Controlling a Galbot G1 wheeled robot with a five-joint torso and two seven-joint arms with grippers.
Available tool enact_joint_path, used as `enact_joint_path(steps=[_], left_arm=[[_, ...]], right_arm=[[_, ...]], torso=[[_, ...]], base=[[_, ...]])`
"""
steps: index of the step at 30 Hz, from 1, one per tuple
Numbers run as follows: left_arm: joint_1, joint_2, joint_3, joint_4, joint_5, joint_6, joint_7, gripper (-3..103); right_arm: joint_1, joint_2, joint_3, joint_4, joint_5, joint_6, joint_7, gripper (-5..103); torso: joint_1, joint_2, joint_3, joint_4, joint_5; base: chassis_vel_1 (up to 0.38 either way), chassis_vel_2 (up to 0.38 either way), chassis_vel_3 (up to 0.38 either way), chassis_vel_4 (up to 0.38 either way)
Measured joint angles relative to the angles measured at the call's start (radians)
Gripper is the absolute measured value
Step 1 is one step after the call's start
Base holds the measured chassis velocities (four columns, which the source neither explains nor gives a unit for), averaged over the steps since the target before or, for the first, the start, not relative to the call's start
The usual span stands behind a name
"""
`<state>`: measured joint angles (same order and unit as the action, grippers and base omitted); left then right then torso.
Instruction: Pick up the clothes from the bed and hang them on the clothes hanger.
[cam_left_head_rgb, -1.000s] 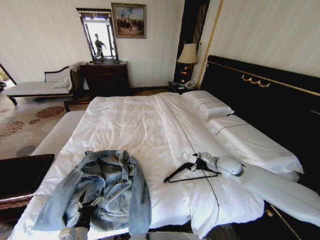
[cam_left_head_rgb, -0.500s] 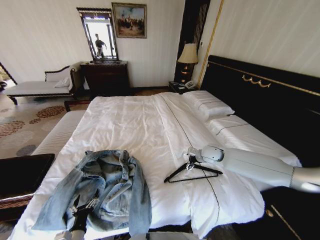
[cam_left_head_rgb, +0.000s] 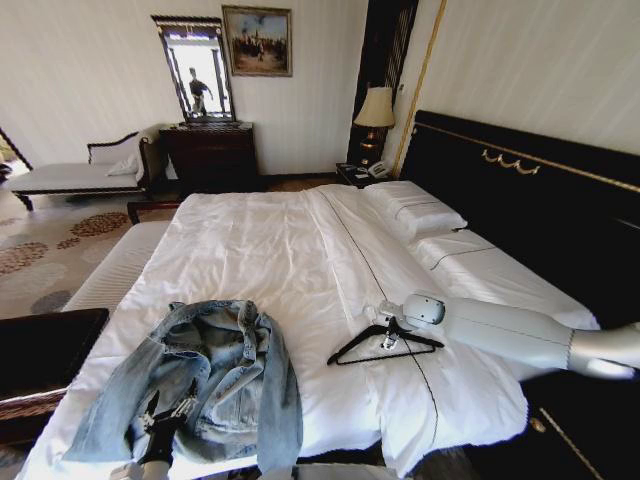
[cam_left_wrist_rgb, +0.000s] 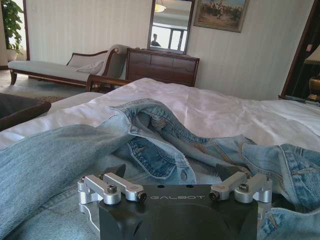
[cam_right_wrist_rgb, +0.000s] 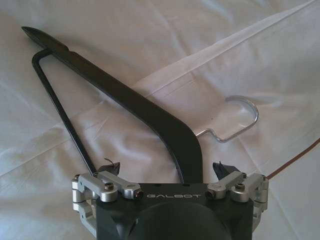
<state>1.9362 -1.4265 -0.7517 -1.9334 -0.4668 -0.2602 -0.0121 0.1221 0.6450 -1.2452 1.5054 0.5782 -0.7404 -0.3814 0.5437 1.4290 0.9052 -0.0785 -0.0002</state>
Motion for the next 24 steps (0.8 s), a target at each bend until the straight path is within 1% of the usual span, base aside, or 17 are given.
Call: enact_joint_path(steps=[6, 9, 12, 15, 19, 24], left_arm=[[0.015, -0.004, 0.0, 0.013, 0.002, -0.024, 0.0, 100], [0.021, -0.004, -0.004, 0.014, 0.003, -0.033, 0.0, 100], [0.025, -0.005, -0.009, 0.013, 0.003, -0.037, 0.0, 100], [0.024, -0.004, -0.015, 0.011, -0.006, -0.04, 0.0, 101], [0.021, -0.004, -0.017, 0.004, -0.016, -0.04, 0.0, 100], [0.021, -0.008, -0.019, 0.0, -0.017, -0.039, 0.0, 100]], right_arm=[[0.013, 0.052, -0.029, -0.066, 0.0, 0.002, 0.0, 100], [0.018, 0.064, -0.035, -0.086, 0.002, 0.002, 0.0, 100], [0.019, 0.07, -0.037, -0.098, 0.006, 0.002, 0.0, 100], [0.017, 0.097, -0.035, -0.113, 0.03, 0.003, 0.0, 100], [0.012, 0.116, -0.038, -0.13, 0.03, 0.004, 0.0, 100], [0.018, 0.12, -0.054, -0.155, 0.023, 0.004, -0.004, 100]], torso=[[0.0, 0.0, 0.0, 0.0002, 0.0002], [0.0, 0.0, 0.0, 0.0, 0.0002], [0.0, 0.0, 0.0, 0.0, 0.0001], [0.0, 0.0, 0.0, -0.0001, 0.0002], [0.0, 0.0, 0.0, 0.0002, 0.0003], [0.0, 0.0, 0.0, -0.0001, 0.0001]], base=[[0.0, 0.0, 0.0, 0.0], [0.0, 0.0, 0.0, 0.0], [0.0, 0.0, 0.0, 0.0], [0.0, 0.0, 0.0, 0.0], [0.0, 0.0, 0.0, 0.0], [0.0, 0.0, 0.0, 0.0]])
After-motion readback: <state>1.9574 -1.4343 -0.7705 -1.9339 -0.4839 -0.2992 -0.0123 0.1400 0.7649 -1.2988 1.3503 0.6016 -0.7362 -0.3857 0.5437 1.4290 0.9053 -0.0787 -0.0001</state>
